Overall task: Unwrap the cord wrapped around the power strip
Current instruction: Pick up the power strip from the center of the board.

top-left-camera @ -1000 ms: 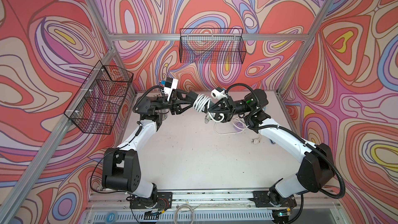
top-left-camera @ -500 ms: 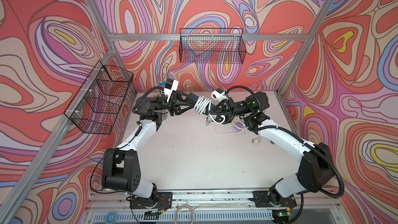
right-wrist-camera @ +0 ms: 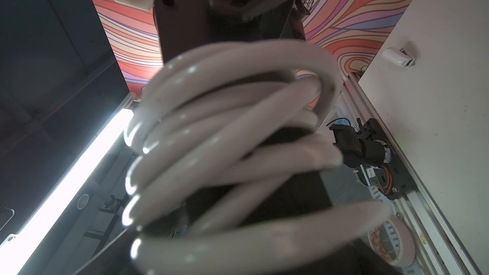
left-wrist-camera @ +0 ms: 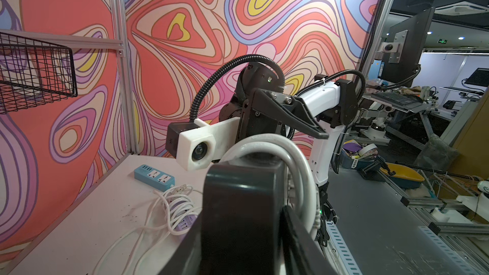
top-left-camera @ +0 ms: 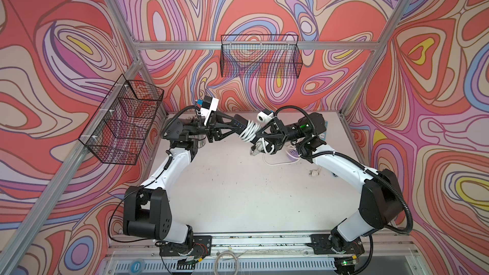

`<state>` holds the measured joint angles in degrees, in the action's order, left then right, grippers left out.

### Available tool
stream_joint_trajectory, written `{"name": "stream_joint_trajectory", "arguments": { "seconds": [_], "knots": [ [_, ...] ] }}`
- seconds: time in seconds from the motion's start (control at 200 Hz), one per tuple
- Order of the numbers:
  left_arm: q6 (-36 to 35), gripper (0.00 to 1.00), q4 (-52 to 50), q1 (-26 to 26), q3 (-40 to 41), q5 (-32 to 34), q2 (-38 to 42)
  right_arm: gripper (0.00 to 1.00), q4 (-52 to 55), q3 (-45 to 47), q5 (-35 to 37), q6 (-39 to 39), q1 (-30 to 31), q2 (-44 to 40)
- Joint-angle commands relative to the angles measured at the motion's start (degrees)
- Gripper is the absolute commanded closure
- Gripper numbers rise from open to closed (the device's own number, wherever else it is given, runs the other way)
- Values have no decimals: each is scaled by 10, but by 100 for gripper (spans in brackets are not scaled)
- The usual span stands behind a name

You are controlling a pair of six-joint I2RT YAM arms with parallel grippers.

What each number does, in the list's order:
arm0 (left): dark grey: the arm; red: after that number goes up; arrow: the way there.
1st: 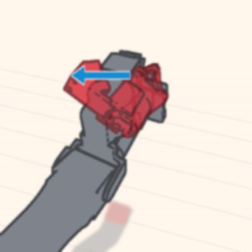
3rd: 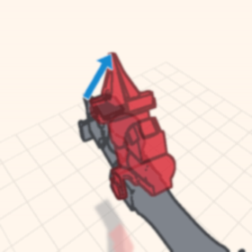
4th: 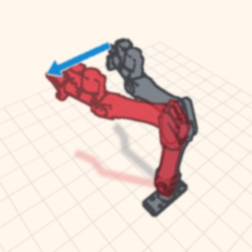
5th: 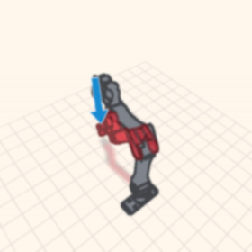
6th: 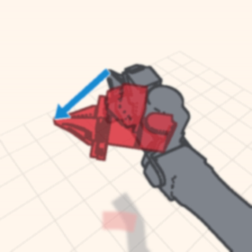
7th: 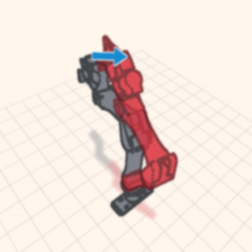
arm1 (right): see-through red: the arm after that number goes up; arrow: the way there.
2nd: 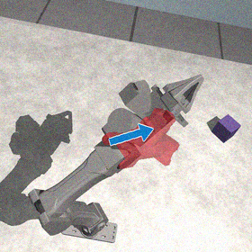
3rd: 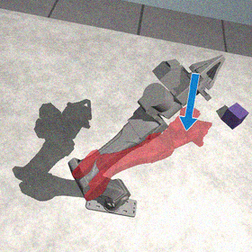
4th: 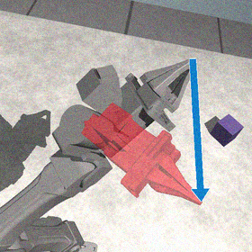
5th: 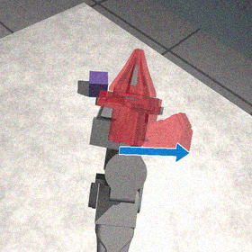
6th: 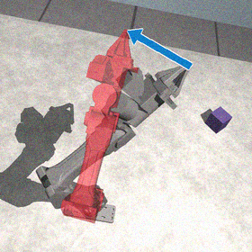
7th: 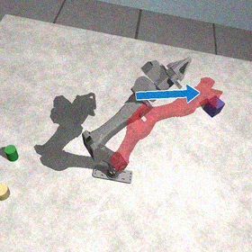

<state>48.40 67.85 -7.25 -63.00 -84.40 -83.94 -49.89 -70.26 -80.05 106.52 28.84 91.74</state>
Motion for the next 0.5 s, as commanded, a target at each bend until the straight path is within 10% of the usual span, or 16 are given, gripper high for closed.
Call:
{"name": "stream_joint_trajectory", "arguments": {
  "seconds": [0.0,0.235,0.401,0.496],
  "knots": [
    [-34,100,-10,-5,-1,24,16,2,0,-23,7,-20,-3,-6],
    [-44,100,-21,-4,1,25,19,2,120,-26,-3,-117,-40,-31],
    [-66,100,-36,2,5,38,26,2,630,-134,17,-519,-59,-43],
    [-82,100,-39,2,12,53,32,2,735,-174,42,-593,-61,-31]
  ]
}}
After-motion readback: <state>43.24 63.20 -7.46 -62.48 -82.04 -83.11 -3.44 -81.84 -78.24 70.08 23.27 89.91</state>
